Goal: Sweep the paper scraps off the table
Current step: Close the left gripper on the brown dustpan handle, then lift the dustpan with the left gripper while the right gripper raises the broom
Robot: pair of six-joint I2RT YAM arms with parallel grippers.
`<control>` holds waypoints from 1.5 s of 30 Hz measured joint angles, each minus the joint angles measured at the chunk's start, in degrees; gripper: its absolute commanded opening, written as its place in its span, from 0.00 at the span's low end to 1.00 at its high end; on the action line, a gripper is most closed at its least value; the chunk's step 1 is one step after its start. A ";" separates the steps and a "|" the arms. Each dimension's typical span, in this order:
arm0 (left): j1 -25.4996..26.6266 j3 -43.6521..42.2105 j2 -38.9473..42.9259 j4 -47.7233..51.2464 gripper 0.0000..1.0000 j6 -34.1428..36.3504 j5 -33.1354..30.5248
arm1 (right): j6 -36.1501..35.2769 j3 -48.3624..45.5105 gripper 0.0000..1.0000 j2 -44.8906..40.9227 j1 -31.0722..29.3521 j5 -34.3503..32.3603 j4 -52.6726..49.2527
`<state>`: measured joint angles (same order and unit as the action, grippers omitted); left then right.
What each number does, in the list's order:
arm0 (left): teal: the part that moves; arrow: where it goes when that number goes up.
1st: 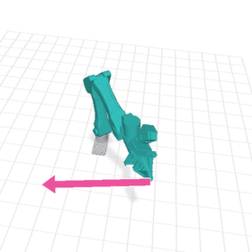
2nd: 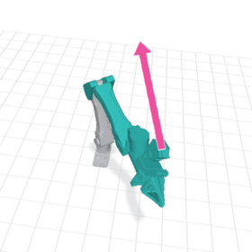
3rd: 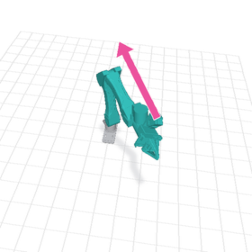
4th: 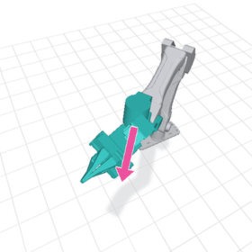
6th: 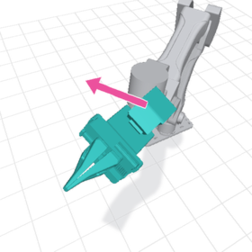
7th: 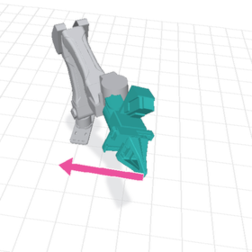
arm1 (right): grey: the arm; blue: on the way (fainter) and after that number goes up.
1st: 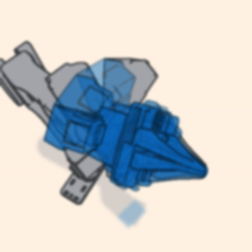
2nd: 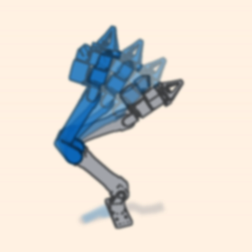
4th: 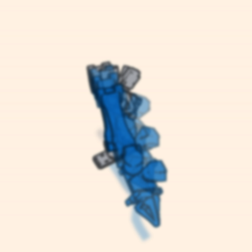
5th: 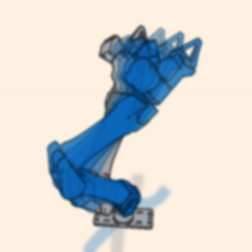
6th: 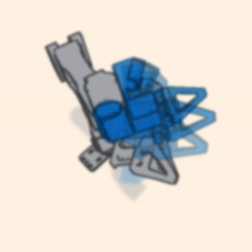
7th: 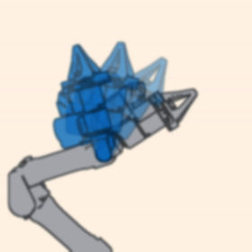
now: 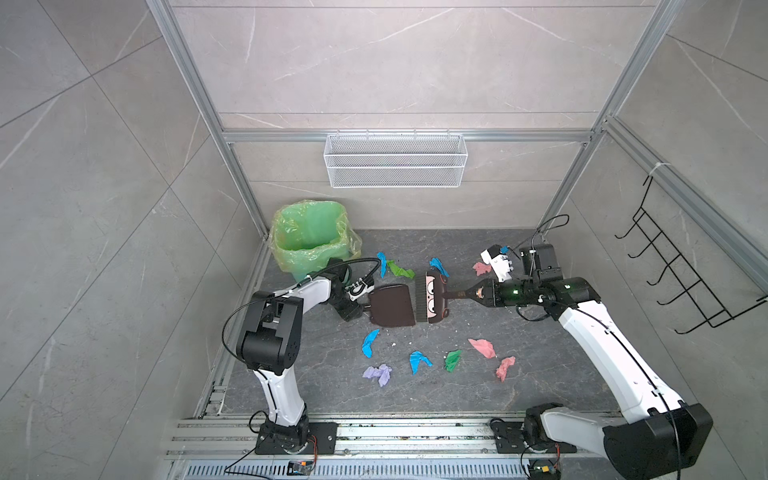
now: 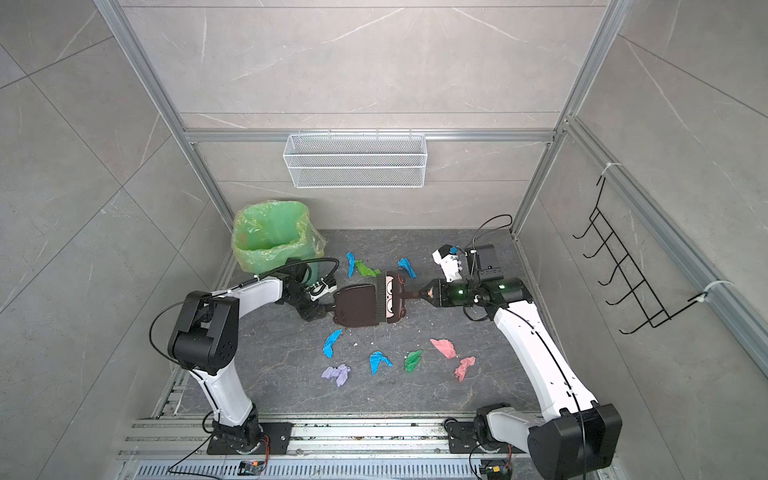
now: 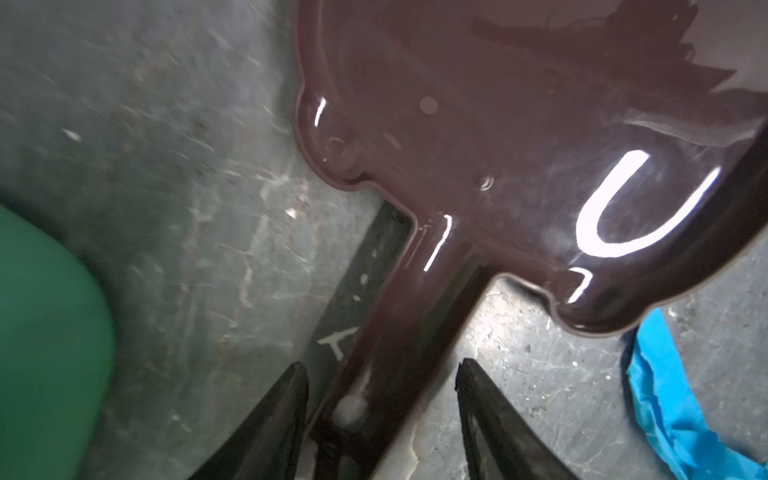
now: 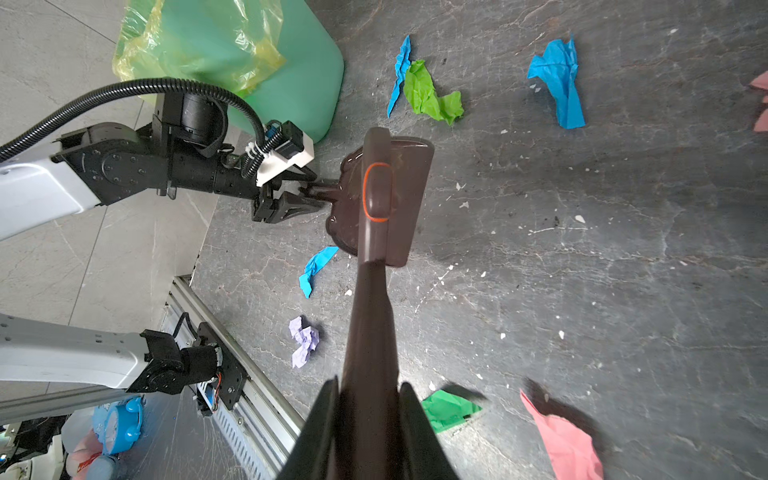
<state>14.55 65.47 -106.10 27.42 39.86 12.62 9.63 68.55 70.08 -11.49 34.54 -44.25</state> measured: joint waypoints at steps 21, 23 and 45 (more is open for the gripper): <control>4.33 -7.98 5.27 -3.96 0.53 -4.52 -0.92 | 0.02 -0.02 0.00 -0.02 0.39 -0.02 0.00; 4.48 -9.51 6.14 -5.88 0.53 -5.49 -0.92 | 0.02 -0.02 0.00 -0.04 0.50 -0.39 0.00; 5.27 -17.42 10.88 -13.94 0.30 -10.54 2.36 | 0.02 0.02 0.00 -0.02 0.70 -2.03 -0.07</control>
<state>19.81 48.05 -95.22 13.47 29.32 14.98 9.65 68.58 70.06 -10.79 32.51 -44.31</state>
